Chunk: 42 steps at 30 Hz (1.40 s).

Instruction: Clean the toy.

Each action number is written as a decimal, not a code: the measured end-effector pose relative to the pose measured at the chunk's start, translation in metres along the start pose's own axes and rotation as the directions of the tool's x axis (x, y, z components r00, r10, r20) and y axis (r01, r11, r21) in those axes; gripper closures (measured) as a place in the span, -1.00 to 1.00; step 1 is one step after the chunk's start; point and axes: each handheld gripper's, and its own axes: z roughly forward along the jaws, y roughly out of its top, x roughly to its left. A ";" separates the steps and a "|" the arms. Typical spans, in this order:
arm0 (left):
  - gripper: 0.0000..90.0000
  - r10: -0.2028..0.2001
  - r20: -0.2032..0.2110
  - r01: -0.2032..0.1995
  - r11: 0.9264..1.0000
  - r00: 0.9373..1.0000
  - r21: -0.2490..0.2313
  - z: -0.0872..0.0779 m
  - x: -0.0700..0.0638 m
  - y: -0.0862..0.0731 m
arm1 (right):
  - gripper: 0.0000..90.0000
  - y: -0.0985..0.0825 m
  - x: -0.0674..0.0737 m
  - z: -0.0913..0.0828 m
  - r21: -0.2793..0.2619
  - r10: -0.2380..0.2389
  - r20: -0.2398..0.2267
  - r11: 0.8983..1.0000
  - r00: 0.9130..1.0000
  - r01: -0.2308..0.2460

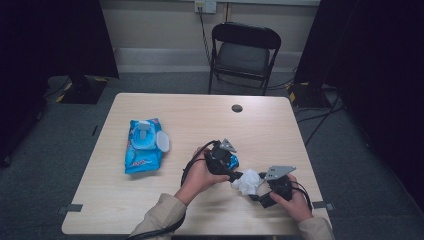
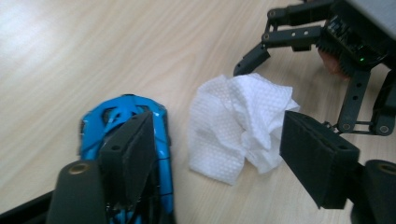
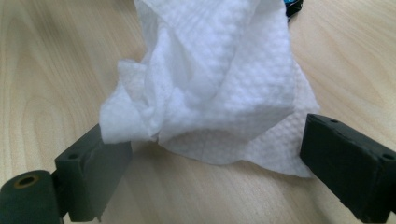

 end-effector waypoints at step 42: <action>-0.64 0.019 -0.195 -0.029 0.999 0.981 -0.045 0.013 0.022 -0.096 | -0.82 0.000 0.000 0.000 0.000 -0.001 0.001 1.000 1.000 0.001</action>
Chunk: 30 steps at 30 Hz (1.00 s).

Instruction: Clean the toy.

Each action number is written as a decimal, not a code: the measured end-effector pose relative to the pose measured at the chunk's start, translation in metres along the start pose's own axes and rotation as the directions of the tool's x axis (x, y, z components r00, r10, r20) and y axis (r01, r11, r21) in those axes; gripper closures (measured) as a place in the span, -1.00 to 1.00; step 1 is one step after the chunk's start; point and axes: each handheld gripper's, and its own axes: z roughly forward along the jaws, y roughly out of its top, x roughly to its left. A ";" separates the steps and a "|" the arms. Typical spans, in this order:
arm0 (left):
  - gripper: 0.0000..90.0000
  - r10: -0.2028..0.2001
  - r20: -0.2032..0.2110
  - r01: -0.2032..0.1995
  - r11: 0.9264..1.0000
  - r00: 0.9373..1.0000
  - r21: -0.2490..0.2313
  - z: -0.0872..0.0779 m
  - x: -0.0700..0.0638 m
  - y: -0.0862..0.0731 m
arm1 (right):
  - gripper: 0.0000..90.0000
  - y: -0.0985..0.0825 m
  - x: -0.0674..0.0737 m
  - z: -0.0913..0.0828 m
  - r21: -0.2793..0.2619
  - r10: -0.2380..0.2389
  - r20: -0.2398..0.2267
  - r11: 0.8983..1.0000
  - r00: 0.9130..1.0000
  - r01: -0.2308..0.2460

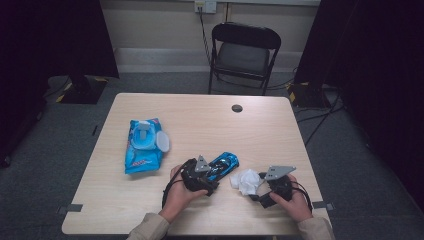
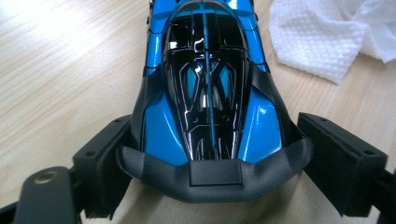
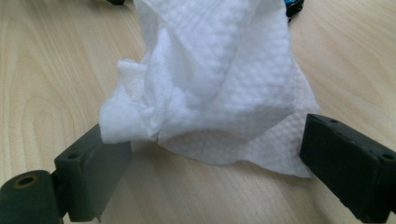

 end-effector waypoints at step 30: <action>-0.46 -0.009 0.018 0.009 1.000 1.000 -0.008 -0.001 0.007 -0.001 | -0.16 0.030 0.012 -0.056 -0.088 0.048 -0.005 0.995 0.999 -0.048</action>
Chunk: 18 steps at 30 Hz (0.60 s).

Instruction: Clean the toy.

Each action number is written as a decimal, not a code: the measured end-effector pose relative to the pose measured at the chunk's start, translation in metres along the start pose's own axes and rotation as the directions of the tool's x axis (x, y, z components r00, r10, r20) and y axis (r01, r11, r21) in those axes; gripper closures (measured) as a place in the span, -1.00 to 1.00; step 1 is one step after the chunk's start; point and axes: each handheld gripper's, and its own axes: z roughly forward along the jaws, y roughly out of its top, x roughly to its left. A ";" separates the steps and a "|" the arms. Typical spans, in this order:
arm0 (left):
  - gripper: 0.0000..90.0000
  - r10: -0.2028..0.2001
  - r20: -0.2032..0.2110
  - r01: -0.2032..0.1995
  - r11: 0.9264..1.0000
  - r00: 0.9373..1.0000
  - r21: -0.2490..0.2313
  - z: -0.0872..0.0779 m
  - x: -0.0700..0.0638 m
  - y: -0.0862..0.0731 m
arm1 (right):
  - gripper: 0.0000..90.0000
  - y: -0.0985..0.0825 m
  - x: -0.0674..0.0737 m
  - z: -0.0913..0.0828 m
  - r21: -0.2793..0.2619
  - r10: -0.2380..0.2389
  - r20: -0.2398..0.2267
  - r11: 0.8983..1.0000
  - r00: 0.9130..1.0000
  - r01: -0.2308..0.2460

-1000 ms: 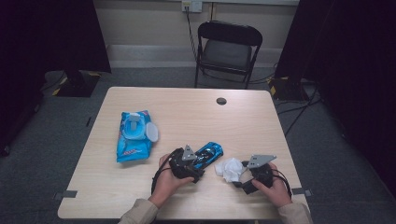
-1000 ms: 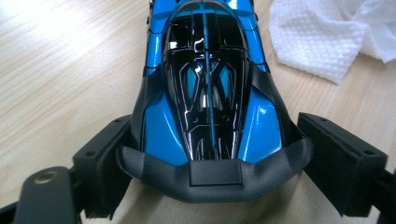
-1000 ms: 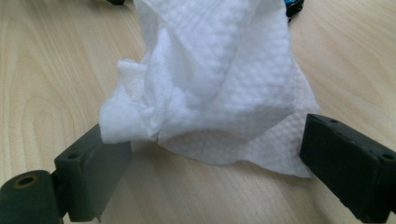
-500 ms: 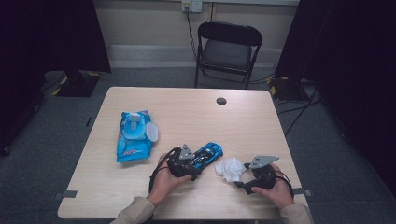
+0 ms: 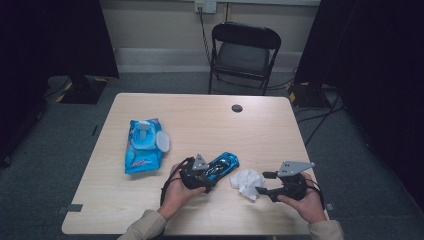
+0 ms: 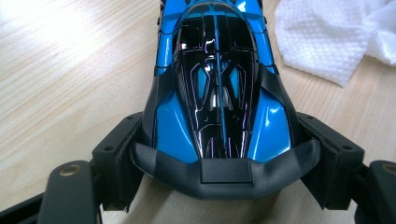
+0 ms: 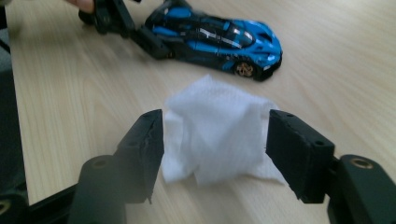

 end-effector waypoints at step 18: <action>-0.46 -0.001 -0.001 0.001 1.000 1.000 0.000 0.000 0.000 0.000 | -0.17 -0.010 -0.009 0.059 0.174 0.034 0.044 0.984 0.998 -0.041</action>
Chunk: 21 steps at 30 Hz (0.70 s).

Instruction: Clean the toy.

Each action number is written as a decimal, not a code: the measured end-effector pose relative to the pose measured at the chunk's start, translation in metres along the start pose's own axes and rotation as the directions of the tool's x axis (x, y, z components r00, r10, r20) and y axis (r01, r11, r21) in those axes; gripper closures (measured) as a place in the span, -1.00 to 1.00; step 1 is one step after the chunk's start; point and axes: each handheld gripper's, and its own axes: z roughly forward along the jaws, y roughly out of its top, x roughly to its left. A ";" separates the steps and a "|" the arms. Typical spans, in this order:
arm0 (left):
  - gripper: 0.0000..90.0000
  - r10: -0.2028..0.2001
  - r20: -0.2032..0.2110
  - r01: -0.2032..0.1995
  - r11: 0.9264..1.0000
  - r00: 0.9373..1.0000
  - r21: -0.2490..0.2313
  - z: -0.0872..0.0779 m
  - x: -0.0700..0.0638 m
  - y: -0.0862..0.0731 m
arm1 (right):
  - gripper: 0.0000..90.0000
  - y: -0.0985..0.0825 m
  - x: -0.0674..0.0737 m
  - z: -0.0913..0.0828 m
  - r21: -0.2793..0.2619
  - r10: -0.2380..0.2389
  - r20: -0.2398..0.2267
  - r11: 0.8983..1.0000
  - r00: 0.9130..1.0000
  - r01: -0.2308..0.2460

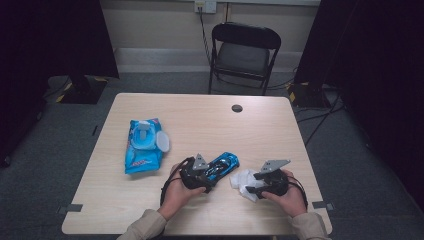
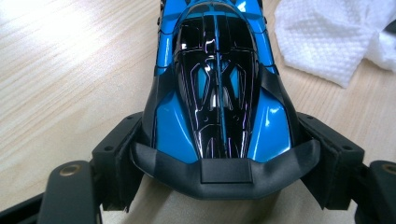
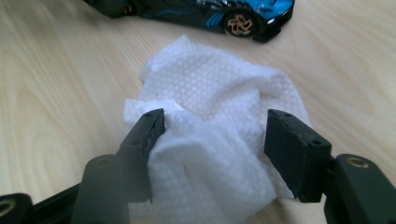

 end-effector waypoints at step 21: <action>-0.46 0.002 -0.002 -0.002 1.000 1.000 0.001 -0.001 0.000 -0.001 | 0.82 0.018 0.007 -0.009 -0.079 0.059 -0.038 0.995 0.998 -0.062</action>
